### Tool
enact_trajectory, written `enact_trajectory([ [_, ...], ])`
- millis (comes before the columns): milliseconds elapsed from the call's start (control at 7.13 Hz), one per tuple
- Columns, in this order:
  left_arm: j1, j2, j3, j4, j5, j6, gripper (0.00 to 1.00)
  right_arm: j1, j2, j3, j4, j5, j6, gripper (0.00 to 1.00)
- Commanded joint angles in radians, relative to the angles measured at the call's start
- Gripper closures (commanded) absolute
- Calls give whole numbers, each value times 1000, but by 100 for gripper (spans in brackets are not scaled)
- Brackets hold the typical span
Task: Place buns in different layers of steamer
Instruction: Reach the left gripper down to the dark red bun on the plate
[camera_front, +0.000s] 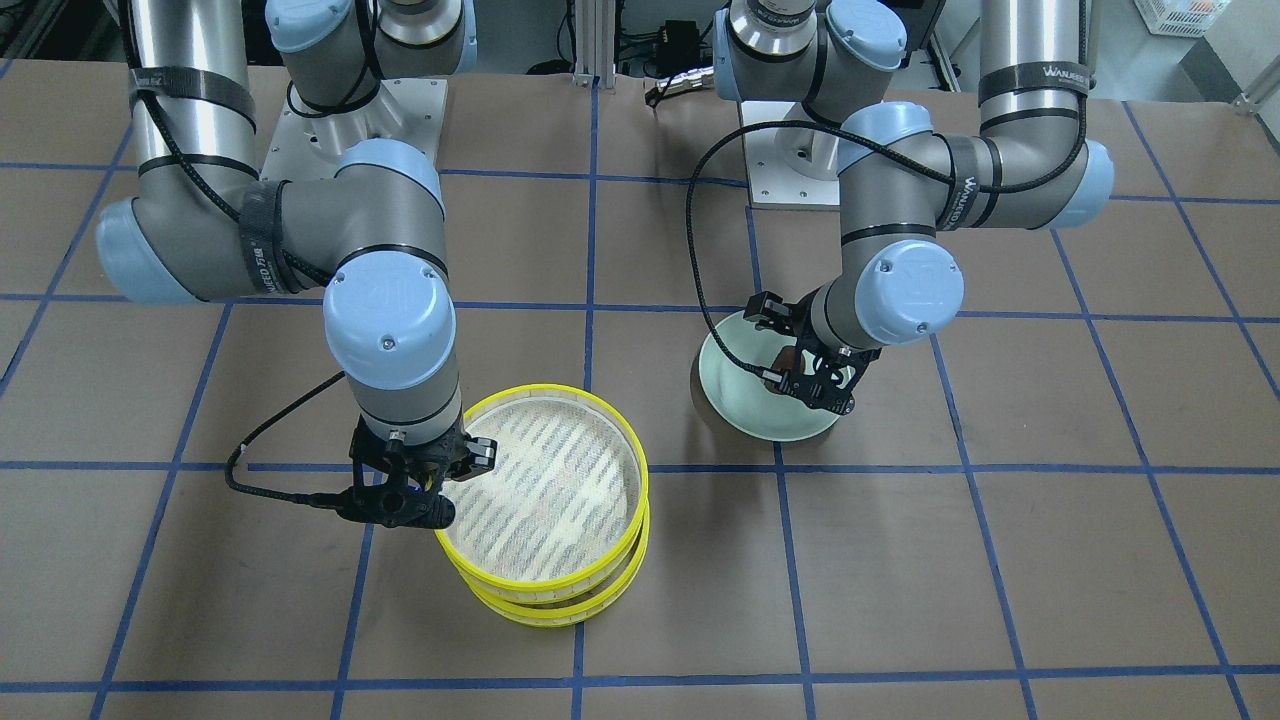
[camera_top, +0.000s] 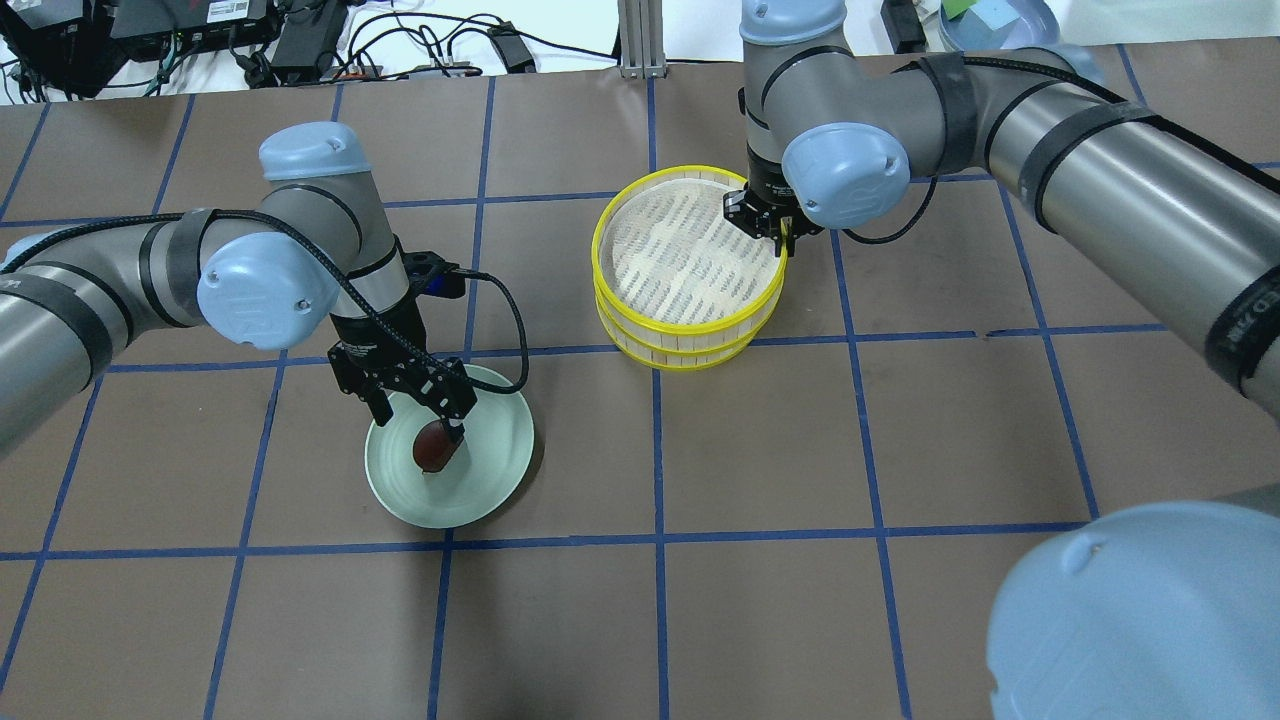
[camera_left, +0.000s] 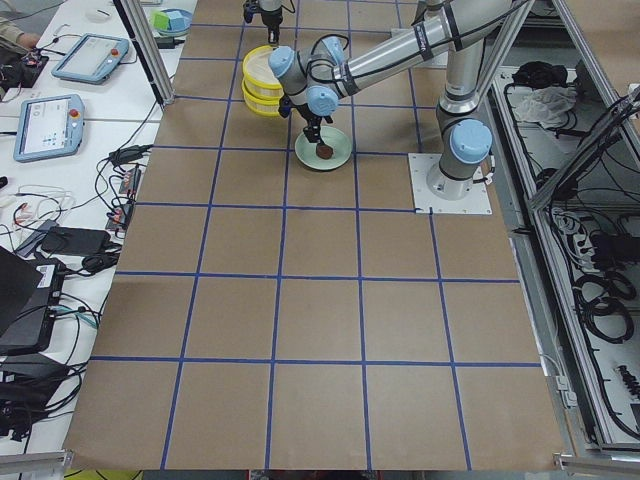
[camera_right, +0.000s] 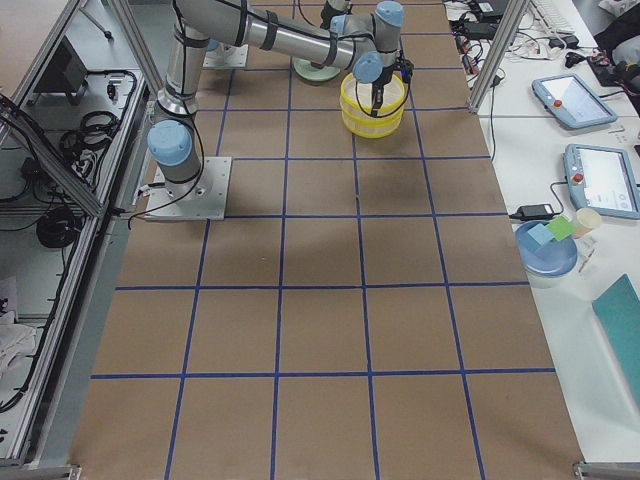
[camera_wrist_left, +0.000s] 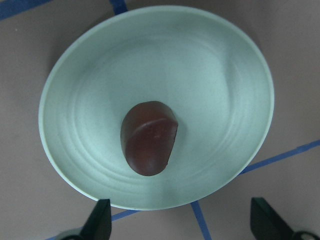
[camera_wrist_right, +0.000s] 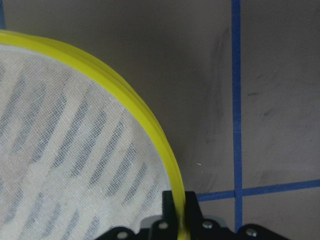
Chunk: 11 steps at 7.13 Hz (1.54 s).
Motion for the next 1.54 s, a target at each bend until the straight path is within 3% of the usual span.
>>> enact_trajectory([
  [0,1,-44,-6,50,10,3,4,0,4,2,-15,3,2,100],
  [421,1,-93,-20,94,2,2,4,0,10,1,-29,26,17,100],
  [841,1,-115,-32,96,-3,2,13,0,12,2,-29,35,82,100],
  [982,1,-118,-31,97,6,3,42,0,13,2,-29,35,80,100],
  [1122,0,-118,-23,97,10,5,89,0,13,5,-27,34,80,100],
  [1262,1,-118,-20,99,8,2,100,0,9,17,-27,34,80,100],
  [1402,0,-113,-8,99,23,5,100,0,1,36,-26,28,77,100],
])
